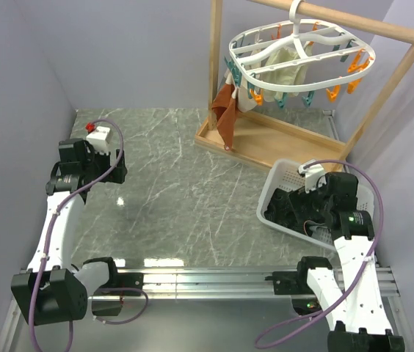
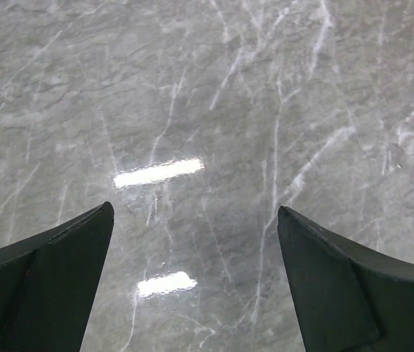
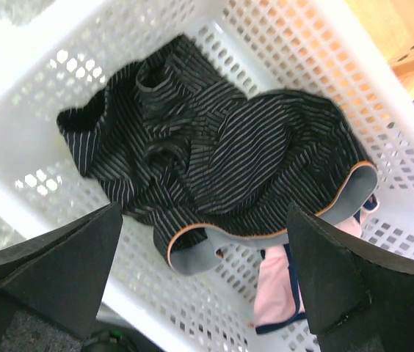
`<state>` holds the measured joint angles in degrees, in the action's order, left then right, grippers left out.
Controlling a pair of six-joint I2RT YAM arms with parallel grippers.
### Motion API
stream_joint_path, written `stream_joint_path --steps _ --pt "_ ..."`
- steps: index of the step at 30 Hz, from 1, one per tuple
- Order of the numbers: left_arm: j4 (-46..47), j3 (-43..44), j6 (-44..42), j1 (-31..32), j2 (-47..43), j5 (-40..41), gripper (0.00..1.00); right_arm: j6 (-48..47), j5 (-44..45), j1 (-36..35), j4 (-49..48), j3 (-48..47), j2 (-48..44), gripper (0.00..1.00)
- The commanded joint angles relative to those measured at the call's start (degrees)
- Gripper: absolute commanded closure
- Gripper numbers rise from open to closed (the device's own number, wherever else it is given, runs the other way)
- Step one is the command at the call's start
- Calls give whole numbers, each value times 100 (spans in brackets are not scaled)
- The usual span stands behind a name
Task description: Clip the underwear to the hanger
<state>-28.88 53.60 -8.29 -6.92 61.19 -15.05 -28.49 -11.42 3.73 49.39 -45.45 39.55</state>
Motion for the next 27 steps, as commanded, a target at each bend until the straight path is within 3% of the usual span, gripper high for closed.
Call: stream_joint_path --steps 1,9,16,27 --pt "-91 150 -181 15 -143 -454 1 -367 52 -21 457 -333 70 0" --pt "-82 370 30 24 -28 -727 1 -517 1122 127 591 -184 263 0" --pt "-205 493 47 76 51 -1316 1 -1114 528 1629 616 -859 1571 0" --pt "-3 247 21 77 -142 -1615 1 -984 658 2141 -481 -931 2645 2"
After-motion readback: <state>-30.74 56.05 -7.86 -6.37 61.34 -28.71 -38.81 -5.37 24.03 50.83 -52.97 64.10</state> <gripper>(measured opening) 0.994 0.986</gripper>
